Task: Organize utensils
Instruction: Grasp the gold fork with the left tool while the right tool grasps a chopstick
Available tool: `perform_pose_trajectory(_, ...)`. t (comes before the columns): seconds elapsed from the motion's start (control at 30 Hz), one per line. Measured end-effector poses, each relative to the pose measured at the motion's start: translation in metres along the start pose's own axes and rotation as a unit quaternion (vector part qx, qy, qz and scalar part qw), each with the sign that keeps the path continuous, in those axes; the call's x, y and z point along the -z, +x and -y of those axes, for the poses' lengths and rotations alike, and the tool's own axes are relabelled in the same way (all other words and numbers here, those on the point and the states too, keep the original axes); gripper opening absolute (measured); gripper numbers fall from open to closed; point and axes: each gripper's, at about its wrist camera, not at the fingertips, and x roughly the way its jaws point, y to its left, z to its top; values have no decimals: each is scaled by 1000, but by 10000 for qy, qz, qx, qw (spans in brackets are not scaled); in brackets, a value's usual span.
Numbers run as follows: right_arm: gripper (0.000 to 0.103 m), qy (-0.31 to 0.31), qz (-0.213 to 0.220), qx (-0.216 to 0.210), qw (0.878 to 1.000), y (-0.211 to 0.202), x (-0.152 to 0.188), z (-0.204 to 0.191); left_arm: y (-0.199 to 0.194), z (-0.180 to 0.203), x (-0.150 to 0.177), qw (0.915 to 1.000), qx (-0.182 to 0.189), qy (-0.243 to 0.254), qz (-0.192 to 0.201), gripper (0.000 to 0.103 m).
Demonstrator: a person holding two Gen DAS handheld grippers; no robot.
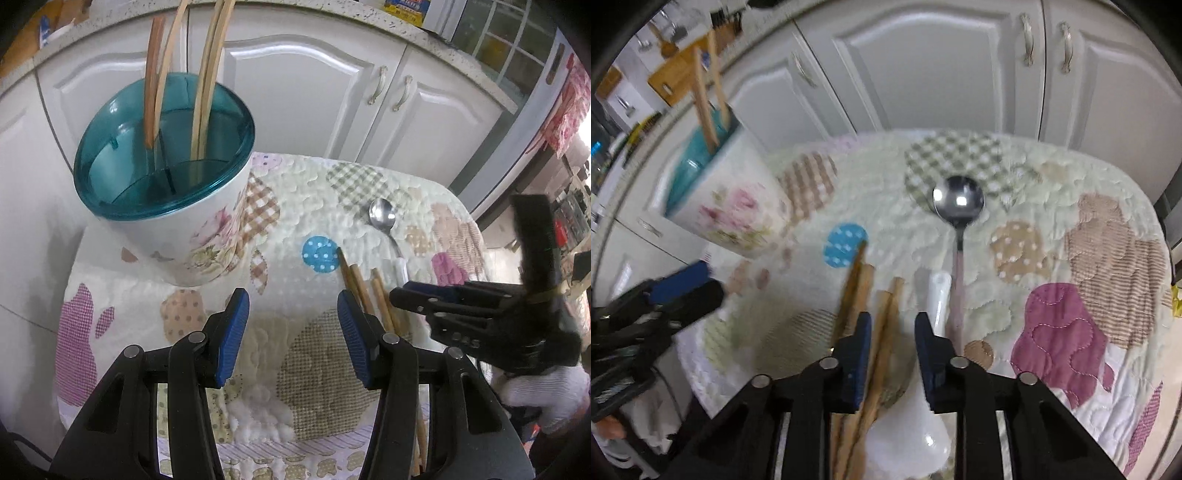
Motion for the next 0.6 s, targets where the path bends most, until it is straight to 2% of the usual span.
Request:
perform_pose_trajectory(0.03, 15, -10, -68, 29, 10000, 6, 0, 1, 1, -1, 0, 10000, -16, -5, -9, 49)
perform_pose_trajectory(0.33, 13, -477, -265, 258, 9982, 19, 1, -14, 16, 7, 0, 9998, 42, 46, -179, 49)
perform_pose_trajectory(0.47, 10, -332, -221, 163, 9991, 13, 3, 0, 21, 12, -4, 9997, 67, 143, -206, 49)
perform_pose_trajectory(0.53, 6, -273, -173, 296, 9990, 7, 7, 11, 28, 15, -7, 9994, 161, 169, -272, 49)
perform_pose_trajectory(0.6, 6, -216, -173, 396, 9988, 7, 8, 18, 37, 20, -8, 9987, 247, 219, -378, 49)
